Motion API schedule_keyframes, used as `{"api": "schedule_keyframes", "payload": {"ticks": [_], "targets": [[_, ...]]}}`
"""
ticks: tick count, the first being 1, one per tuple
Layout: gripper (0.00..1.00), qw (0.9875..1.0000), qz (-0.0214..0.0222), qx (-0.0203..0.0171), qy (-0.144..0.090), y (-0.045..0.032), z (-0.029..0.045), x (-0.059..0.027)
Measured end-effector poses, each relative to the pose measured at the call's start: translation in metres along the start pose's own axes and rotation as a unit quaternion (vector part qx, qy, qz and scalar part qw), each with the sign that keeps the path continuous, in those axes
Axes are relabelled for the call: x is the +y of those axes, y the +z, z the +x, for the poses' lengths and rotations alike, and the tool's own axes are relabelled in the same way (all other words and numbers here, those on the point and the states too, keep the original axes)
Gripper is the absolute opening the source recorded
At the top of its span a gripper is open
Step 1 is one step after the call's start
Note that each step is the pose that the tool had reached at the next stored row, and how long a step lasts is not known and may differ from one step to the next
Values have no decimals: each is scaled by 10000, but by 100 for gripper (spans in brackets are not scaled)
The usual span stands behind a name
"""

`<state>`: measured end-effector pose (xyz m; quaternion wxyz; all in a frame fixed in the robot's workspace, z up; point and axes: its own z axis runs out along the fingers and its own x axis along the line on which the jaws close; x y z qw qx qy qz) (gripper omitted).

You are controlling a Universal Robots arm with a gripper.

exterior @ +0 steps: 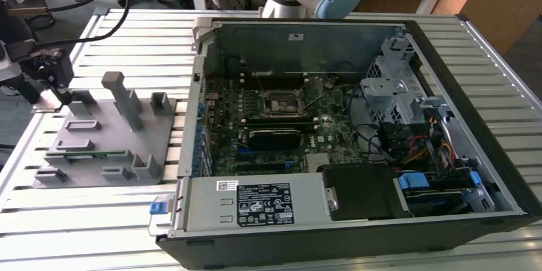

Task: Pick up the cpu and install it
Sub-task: 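Pick up the cpu and move it towards the insertion slot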

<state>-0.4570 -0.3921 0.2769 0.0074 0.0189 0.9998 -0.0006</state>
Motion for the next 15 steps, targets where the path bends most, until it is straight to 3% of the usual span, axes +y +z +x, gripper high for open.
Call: {"api": "schedule_keyframes", "payload": {"ticks": [15], "targets": [[54,10000,0,0,0,-90,-1,17]]}}
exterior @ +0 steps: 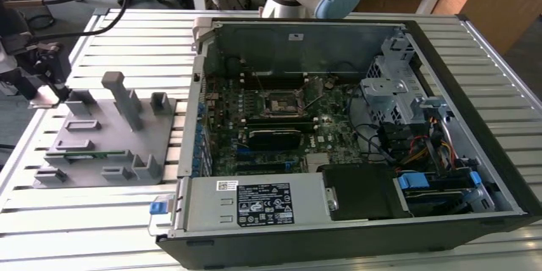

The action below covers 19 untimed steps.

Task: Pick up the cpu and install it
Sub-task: 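Pick up the cpu and move it towards the insertion slot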

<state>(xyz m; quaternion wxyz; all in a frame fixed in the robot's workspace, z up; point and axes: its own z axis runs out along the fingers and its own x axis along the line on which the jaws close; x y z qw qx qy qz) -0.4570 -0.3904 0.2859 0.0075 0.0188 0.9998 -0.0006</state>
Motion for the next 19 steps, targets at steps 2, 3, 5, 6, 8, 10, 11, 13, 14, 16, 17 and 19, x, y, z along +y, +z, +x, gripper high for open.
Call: {"api": "schedule_keyframes", "payload": {"ticks": [2,3,5,6,8,10,11,13,14,16,17,19], "targets": [[54,10000,0,0,0,-13,0,1],[54,10000,0,0,0,-21,0,2],[54,10000,0,0,0,-36,0,4],[54,10000,0,0,0,-43,0,5],[54,10000,0,0,0,-59,-1,7],[54,10000,0,1,0,-75,-1,9],[54,10000,0,0,0,-82,-1,10],[54,10000,0,0,0,-96,-1,12],[54,10000,0,0,0,-104,-1,14],[54,10000,0,0,0,-117,-1,15],[54,10000,0,1,0,-124,-1,17],[54,10000,0,0,0,-137,-1,19]]}}
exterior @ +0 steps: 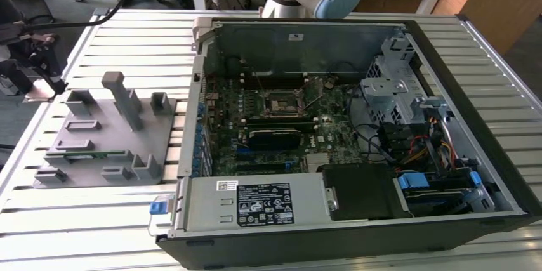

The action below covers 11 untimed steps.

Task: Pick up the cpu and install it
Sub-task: 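Pick up the cpu and move it towards the insertion slot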

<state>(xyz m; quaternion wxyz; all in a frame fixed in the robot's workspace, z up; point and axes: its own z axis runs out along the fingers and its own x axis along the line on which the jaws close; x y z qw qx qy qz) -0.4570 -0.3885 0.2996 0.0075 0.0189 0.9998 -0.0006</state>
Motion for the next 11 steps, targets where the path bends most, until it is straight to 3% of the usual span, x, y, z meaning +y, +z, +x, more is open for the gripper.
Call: {"api": "schedule_keyframes", "payload": {"ticks": [11], "targets": [[54,10000,0,0,0,-65,-1,13]]}}
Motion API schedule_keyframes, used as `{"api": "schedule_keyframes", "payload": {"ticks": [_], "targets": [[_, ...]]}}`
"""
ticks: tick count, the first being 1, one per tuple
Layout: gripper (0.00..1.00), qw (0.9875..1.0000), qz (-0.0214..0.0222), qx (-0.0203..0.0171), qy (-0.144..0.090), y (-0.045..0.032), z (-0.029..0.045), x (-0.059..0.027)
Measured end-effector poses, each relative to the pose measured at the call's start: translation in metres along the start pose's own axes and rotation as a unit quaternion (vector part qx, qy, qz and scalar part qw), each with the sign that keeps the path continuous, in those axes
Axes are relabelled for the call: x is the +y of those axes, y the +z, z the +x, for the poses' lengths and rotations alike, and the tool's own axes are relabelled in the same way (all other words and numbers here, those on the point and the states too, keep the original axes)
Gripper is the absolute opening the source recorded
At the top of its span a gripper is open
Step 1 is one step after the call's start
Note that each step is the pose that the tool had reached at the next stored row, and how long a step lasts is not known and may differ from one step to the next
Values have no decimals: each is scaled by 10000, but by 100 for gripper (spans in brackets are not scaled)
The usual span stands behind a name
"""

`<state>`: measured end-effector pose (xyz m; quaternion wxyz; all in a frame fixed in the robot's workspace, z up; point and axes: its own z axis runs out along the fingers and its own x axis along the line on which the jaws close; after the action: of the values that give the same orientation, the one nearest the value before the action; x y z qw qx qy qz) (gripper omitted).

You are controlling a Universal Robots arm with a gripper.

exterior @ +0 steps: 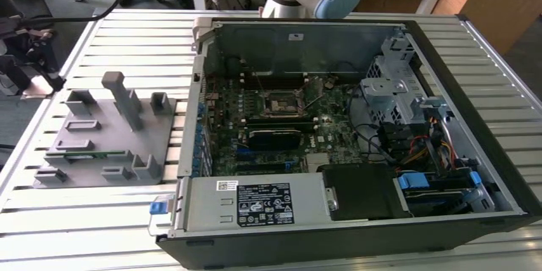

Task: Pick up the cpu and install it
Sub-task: 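Pick up the cpu and move it towards the insertion slot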

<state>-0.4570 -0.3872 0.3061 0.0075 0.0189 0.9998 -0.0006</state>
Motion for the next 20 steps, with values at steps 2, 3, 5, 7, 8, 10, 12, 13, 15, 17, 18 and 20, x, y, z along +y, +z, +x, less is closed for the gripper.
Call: {"api": "schedule_keyframes", "payload": {"ticks": [2,3,5,7,8,10,12,13,15,17,18,20], "targets": [[54,10000,0,0,0,-11,0,2],[54,10000,0,1,0,-17,0,3],[54,10000,0,0,0,-27,0,6],[54,10000,0,-1,-1,-37,0,11],[54,10000,-1,-1,-14,-36,0,17],[54,10000,-1,-1,-70,-37,1,22],[54,9999,-1,0,-132,-38,1,25],[54,9999,-1,1,-144,-41,1,27],[54,9999,0,1,-158,-53,0,28],[54,9999,-1,0,-162,-75,0,29],[54,9999,-1,0,-163,-87,0,31],[54,9999,-1,0,-165,-117,0,35]]}}
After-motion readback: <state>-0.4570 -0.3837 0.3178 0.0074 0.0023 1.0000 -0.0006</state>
